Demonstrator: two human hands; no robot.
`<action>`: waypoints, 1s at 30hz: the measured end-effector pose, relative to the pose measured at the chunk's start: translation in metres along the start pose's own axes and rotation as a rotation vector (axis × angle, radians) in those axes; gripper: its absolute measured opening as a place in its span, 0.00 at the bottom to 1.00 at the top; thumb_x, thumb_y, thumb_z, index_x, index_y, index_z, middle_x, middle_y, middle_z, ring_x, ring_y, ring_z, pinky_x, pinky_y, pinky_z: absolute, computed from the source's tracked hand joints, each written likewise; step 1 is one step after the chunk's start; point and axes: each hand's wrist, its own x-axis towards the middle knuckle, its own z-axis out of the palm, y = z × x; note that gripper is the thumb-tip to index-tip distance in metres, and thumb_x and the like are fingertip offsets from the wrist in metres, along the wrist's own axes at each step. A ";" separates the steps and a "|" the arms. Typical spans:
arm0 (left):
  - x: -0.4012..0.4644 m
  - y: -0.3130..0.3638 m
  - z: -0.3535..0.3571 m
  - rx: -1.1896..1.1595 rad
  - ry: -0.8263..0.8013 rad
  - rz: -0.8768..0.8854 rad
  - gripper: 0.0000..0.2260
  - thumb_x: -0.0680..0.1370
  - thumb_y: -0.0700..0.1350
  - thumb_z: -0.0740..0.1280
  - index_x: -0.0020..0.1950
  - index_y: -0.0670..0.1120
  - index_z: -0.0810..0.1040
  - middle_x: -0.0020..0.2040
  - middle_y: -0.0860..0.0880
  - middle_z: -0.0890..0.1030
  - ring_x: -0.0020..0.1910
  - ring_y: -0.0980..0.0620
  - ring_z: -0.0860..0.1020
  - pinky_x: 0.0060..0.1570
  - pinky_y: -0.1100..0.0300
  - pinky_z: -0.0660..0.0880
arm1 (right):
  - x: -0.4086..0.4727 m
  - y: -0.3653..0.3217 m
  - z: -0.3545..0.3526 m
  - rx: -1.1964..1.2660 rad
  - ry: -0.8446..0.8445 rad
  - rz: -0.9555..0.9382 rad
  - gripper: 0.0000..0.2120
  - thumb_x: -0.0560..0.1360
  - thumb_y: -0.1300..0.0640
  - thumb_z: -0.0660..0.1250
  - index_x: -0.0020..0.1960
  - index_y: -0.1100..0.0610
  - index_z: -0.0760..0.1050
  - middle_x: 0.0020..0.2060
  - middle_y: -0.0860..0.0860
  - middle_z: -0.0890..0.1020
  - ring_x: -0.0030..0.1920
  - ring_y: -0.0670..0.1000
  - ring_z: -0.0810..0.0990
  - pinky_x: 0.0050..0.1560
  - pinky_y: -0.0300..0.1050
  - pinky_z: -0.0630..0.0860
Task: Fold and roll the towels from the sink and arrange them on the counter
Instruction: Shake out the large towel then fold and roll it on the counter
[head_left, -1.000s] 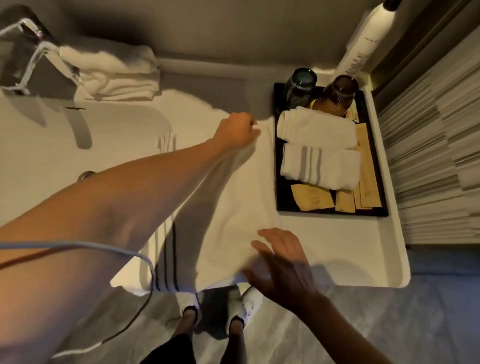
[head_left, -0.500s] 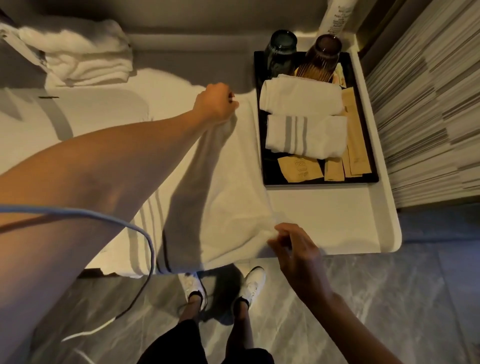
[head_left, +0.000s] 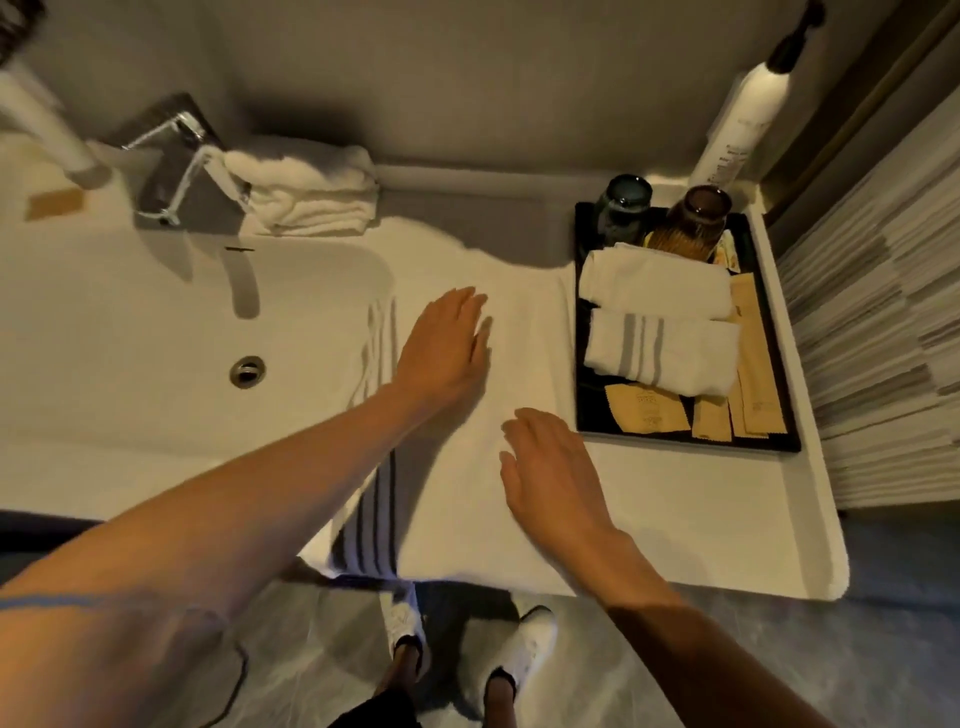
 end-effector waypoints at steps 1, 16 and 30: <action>-0.023 -0.007 -0.007 0.027 -0.050 -0.003 0.21 0.83 0.48 0.56 0.74 0.41 0.68 0.73 0.40 0.70 0.72 0.41 0.67 0.72 0.46 0.63 | 0.015 -0.012 0.012 -0.003 -0.002 -0.022 0.17 0.79 0.54 0.61 0.67 0.57 0.73 0.67 0.57 0.75 0.67 0.58 0.73 0.68 0.54 0.70; -0.105 -0.083 -0.022 -0.380 -0.222 -0.998 0.41 0.76 0.72 0.51 0.80 0.48 0.48 0.78 0.43 0.62 0.74 0.41 0.64 0.72 0.47 0.62 | 0.014 -0.034 0.053 -0.203 -0.137 0.065 0.27 0.81 0.41 0.41 0.79 0.47 0.49 0.78 0.45 0.52 0.78 0.48 0.48 0.76 0.53 0.45; -0.079 -0.084 -0.032 -0.051 0.025 -0.468 0.23 0.78 0.39 0.64 0.74 0.42 0.66 0.70 0.39 0.70 0.67 0.40 0.70 0.67 0.47 0.67 | 0.024 -0.026 0.051 -0.161 -0.092 0.108 0.26 0.82 0.44 0.44 0.79 0.50 0.50 0.78 0.48 0.52 0.78 0.50 0.48 0.77 0.57 0.47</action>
